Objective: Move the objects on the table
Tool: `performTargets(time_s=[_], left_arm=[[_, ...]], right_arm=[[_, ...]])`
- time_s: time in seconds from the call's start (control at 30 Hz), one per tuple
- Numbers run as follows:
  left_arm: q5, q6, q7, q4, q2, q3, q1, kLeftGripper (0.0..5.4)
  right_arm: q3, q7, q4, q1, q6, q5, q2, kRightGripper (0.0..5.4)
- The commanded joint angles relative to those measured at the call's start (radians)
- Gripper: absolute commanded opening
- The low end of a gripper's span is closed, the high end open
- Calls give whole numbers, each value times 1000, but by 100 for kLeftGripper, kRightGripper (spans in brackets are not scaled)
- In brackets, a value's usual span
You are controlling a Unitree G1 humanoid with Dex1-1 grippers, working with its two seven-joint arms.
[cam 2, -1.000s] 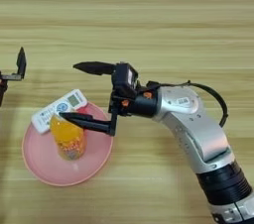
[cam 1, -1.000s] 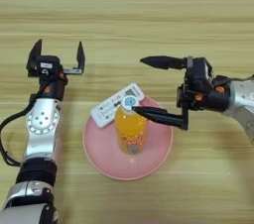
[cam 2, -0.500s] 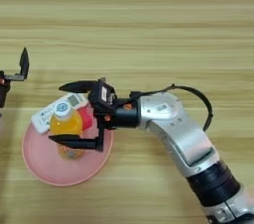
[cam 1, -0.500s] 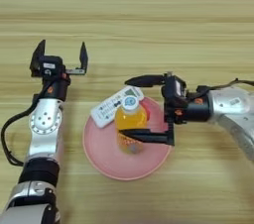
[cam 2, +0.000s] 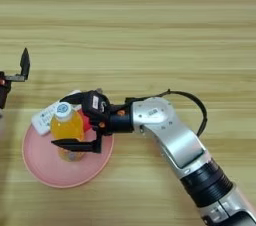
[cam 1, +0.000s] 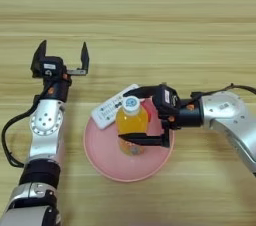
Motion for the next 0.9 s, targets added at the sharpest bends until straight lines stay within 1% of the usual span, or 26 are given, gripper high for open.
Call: performTargets(time_s=[0.03,0.17,0.4,0.57,0.8,0.9], left_arm=[[4,-2,0,20,-3,-4,-25,540],[3,-8,0,31,-4,-4,-29,540],[4,-12,0,29,-5,-4,-28,540],[5,-13,-2,25,-6,-5,-26,540],[-12,-21,-39,10,-8,-15,-20,540],[-20,-23,-62,-1,-10,-22,-18,540]], right_arm=[[2,4,27,-29,-3,-22,2,409],[7,18,60,-25,-22,-32,7,365],[5,31,49,-19,-26,-29,8,363],[-12,29,23,-25,-8,-8,15,363],[-84,18,-44,-69,54,50,19,363],[-123,13,-61,-100,83,73,16,363]])
